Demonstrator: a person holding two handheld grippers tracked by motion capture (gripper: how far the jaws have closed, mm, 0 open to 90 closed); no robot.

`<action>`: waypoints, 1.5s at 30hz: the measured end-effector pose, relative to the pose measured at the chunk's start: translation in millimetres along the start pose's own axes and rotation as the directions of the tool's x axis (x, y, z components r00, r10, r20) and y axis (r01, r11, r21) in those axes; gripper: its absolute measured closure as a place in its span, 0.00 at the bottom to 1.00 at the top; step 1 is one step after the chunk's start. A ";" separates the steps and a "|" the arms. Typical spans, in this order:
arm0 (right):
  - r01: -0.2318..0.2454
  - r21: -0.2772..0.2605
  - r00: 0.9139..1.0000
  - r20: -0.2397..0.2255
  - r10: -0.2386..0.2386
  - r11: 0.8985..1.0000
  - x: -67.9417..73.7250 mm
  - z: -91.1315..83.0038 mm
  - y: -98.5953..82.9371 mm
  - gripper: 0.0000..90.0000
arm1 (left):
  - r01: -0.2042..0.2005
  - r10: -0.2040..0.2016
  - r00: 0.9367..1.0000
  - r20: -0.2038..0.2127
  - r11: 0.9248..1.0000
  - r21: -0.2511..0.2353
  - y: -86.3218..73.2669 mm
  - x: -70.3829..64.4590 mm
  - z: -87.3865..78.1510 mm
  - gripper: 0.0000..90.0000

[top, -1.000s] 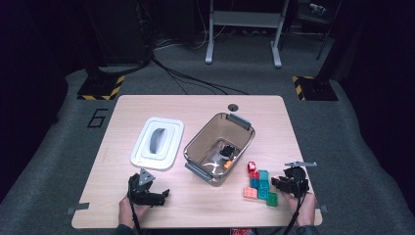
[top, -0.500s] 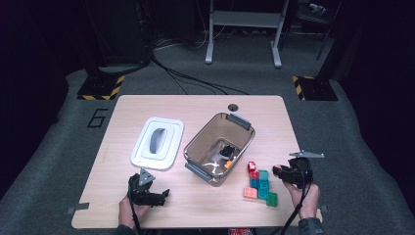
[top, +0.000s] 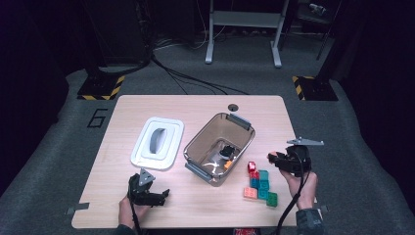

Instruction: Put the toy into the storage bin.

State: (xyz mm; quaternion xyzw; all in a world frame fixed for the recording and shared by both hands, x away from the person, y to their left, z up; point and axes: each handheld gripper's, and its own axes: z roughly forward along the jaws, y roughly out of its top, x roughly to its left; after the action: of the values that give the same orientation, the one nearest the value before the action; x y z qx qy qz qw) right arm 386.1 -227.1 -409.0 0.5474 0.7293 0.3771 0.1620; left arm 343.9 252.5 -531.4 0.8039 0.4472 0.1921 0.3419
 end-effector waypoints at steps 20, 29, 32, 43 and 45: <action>0.118 -0.056 0.992 -0.048 -0.121 0.991 40.0 -4.0 61.4 0.75 | -0.005 0.005 1.000 0.002 1.000 0.002 0.0 0.3 -0.3 0.03; 0.170 -0.047 0.981 -0.083 -0.173 0.984 65.1 10.1 80.5 0.75 | -0.005 0.005 1.000 0.003 1.000 0.003 0.0 0.4 -0.3 0.03; 0.178 -0.027 0.979 -0.096 -0.179 0.984 72.5 19.3 81.5 0.75 | -0.005 0.005 1.000 0.003 1.000 0.003 0.0 0.4 -0.3 0.03; 0.224 0.073 0.969 -0.120 -0.214 0.972 91.1 51.7 72.5 0.75 | -0.007 0.007 1.000 0.003 1.000 0.001 0.0 0.4 -0.3 0.03; 0.233 0.078 0.967 -0.123 -0.222 0.969 90.4 54.1 70.7 0.75 | -0.016 0.016 1.000 0.002 1.000 0.002 0.2 1.0 -0.4 0.03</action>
State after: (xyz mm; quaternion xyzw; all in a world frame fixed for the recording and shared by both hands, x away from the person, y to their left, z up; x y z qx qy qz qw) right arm 437.6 -115.5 -377.5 0.4447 0.8119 0.3524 0.1374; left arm 344.2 253.4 -531.0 0.8079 0.4408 0.1936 0.3399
